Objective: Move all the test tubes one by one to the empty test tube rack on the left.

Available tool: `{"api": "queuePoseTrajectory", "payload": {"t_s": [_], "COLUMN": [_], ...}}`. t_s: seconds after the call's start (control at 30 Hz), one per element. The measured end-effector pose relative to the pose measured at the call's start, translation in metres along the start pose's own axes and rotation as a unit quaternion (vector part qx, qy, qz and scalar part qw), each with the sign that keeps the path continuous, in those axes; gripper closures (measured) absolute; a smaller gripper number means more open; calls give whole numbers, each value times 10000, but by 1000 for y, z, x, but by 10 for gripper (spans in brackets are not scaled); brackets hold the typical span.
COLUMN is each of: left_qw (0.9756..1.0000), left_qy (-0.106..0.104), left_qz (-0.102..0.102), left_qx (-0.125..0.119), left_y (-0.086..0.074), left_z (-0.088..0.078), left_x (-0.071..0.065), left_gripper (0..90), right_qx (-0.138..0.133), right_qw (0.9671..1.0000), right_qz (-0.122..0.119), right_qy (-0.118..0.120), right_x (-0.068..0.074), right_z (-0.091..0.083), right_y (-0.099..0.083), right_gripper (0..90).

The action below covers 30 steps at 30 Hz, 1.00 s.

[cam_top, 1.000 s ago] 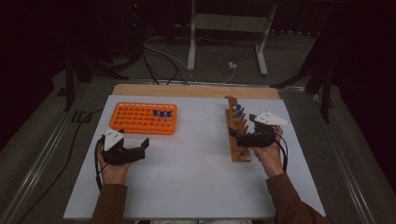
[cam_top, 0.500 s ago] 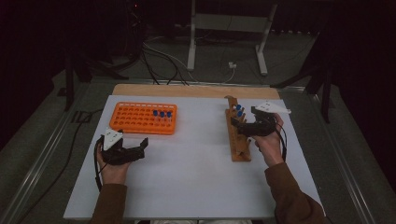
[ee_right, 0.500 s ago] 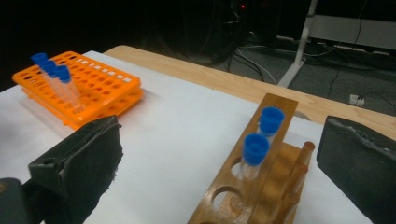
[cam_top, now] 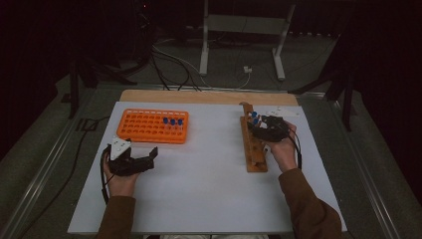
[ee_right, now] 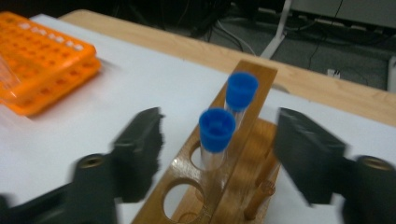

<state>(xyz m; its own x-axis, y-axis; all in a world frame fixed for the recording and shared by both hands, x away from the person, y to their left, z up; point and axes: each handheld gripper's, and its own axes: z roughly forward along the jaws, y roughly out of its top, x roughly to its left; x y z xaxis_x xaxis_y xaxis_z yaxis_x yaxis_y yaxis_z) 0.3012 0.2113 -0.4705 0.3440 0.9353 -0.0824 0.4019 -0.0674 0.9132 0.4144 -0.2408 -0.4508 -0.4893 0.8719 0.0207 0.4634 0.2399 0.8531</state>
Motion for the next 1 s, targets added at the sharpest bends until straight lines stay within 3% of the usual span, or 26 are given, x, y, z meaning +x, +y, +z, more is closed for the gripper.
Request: {"api": "queuePoseTrajectory", "payload": {"t_s": [0.17,0.37,0.5,1.0], "left_qw": [10000,10000,10000,10000], "left_qy": [5,9,10,-4], "left_qz": [0,9,-6,7], "left_qx": [25,43,46,81], "left_y": [-1,-1,-1,-2], "left_z": [1,1,2,3], "left_x": [0,0,-1,-1], "left_gripper": [7,7,7,8], "right_qx": [100,124,133,31], "right_qw": [9999,9999,9998,10000], "right_qz": [28,30,-118,-55], "right_qy": [19,71,-29,-1], "right_x": [-1,0,4,5], "right_z": [6,9,10,8], "right_y": [-4,-4,-4,-3], "right_gripper": [592,726,754,761]}}
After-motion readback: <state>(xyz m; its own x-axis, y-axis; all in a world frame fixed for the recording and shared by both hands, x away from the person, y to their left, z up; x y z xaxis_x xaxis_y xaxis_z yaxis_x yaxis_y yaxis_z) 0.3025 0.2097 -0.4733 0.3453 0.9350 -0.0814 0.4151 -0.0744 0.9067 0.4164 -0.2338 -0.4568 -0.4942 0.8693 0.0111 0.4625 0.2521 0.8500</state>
